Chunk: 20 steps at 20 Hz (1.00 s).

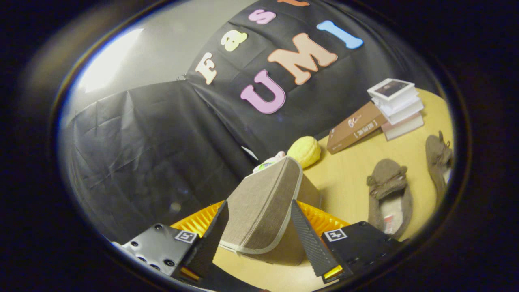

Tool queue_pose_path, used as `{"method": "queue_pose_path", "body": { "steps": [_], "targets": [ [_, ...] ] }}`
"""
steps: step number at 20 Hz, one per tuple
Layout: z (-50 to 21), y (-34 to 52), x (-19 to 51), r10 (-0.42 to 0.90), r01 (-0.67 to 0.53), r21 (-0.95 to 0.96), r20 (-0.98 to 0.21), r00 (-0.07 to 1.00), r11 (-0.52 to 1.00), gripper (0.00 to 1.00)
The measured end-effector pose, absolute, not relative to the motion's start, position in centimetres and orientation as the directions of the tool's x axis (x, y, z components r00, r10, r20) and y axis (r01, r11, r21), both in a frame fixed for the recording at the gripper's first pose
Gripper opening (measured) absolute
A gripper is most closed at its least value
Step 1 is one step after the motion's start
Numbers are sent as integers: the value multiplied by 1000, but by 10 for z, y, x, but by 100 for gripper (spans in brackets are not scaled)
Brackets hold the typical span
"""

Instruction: Open the storage box then place both shoes into the box .Put the left shoe in first, then the right shoe, with the right side of both shoes facing outward in a uniform manner.

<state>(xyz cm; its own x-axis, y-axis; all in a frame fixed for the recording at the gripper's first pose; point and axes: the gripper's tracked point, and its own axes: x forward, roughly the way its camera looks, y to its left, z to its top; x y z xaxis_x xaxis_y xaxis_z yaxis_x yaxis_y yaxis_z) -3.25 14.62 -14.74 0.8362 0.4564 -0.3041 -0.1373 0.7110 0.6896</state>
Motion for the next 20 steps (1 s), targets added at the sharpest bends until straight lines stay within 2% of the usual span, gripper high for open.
{"method": "queue_pose_path", "body": {
  "steps": [6,10,15,20],
  "targets": [
    [-181,168,-39,577,-44,849,-319,752,527,99],
    [-185,178,-42,649,6,924,-274,710,383,100],
    [-201,173,-37,672,115,958,-268,690,264,100],
    [-177,170,-33,707,127,981,-192,681,143,99]
  ]
}}
